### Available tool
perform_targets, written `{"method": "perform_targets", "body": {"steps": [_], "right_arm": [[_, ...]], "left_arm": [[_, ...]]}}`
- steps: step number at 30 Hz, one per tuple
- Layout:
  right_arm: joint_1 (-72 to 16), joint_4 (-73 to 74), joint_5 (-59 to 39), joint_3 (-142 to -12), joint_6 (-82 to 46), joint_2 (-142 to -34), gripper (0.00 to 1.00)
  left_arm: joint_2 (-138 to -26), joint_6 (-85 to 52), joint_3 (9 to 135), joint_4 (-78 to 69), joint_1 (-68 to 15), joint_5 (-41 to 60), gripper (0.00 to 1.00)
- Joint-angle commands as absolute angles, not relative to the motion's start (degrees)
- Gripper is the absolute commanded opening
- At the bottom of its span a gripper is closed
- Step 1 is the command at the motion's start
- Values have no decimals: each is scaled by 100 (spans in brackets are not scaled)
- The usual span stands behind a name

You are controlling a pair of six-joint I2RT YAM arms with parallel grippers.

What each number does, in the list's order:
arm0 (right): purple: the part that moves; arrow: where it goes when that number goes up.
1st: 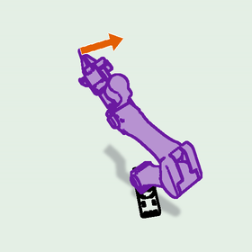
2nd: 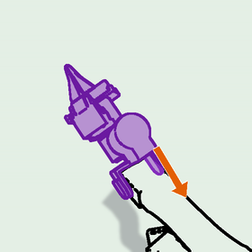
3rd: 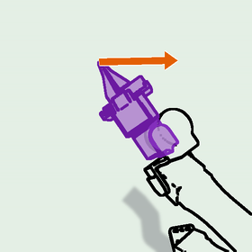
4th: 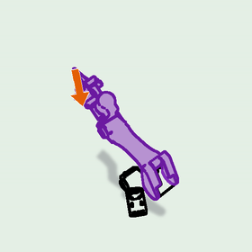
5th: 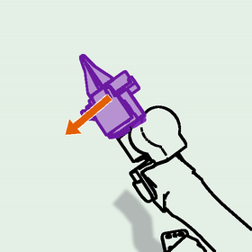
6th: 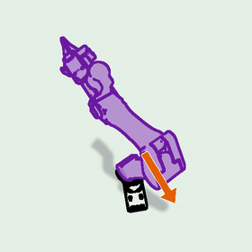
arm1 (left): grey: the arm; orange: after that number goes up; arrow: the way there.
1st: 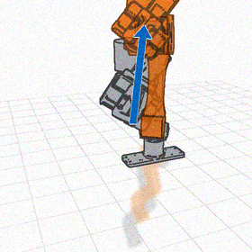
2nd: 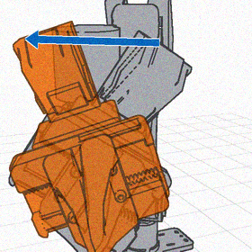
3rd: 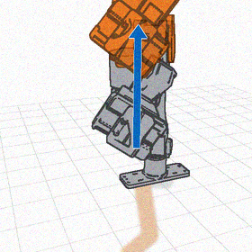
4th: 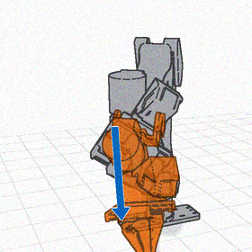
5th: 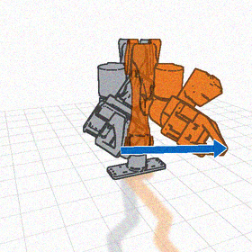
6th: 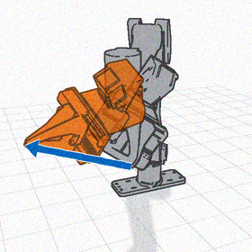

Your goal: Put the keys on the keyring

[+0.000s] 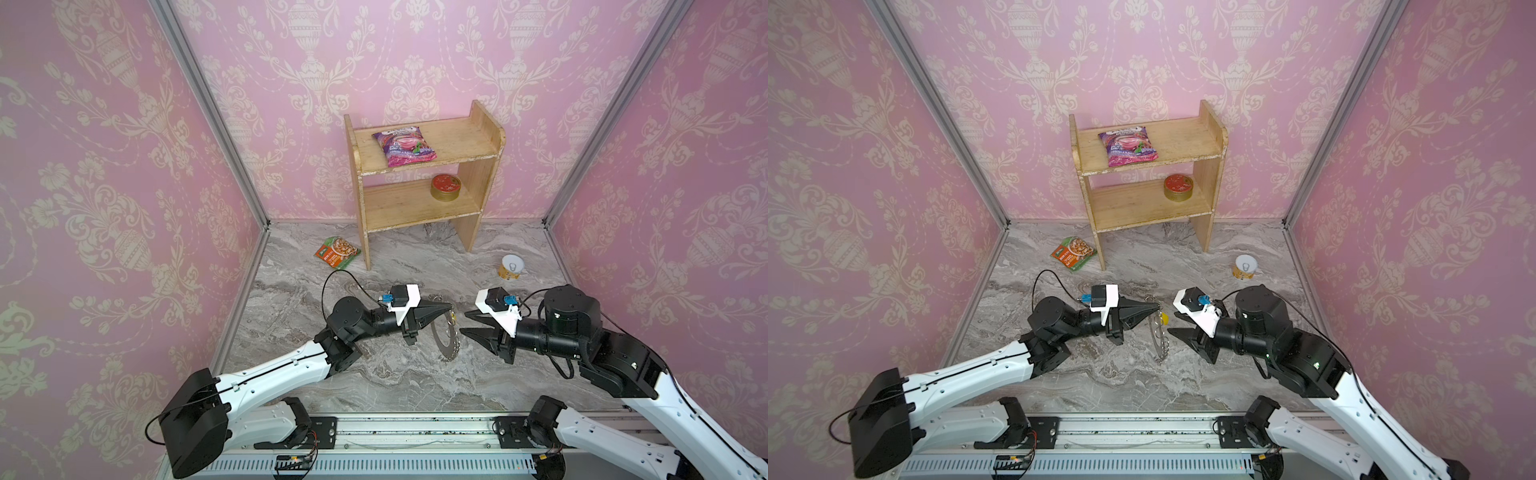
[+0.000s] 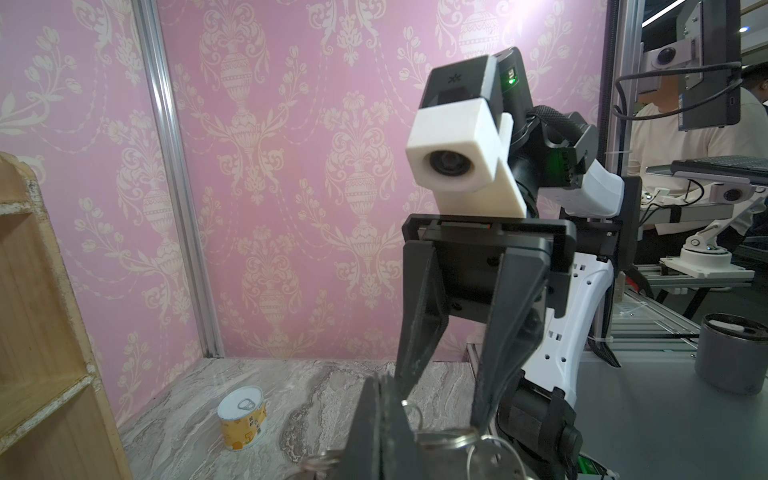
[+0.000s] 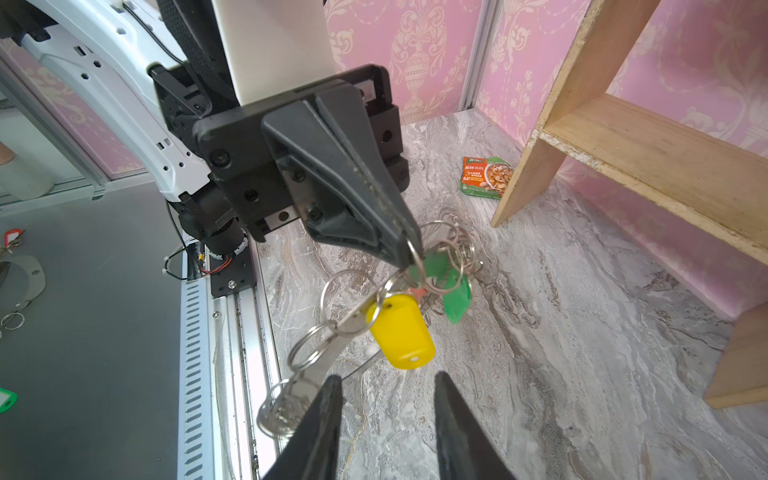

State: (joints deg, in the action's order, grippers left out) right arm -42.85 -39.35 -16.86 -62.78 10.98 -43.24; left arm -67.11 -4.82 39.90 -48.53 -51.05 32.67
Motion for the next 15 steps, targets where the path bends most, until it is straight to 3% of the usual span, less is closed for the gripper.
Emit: {"method": "perform_targets", "body": {"steps": [1, 7, 15], "right_arm": [[-4202, -3766, -1559, -6378, 1222, -4279, 35], [-4155, -3415, -1372, -6277, 1150, -4302, 30], [-4157, -3182, -1978, -6190, 1008, -4425, 28]], "left_arm": [[-6601, -413, 3987, -4976, -5063, 3528, 0], [-6614, -482, 4021, -4919, -5063, 3630, 0], [-6645, -475, 4025, -4917, -5063, 3639, 0]]}}
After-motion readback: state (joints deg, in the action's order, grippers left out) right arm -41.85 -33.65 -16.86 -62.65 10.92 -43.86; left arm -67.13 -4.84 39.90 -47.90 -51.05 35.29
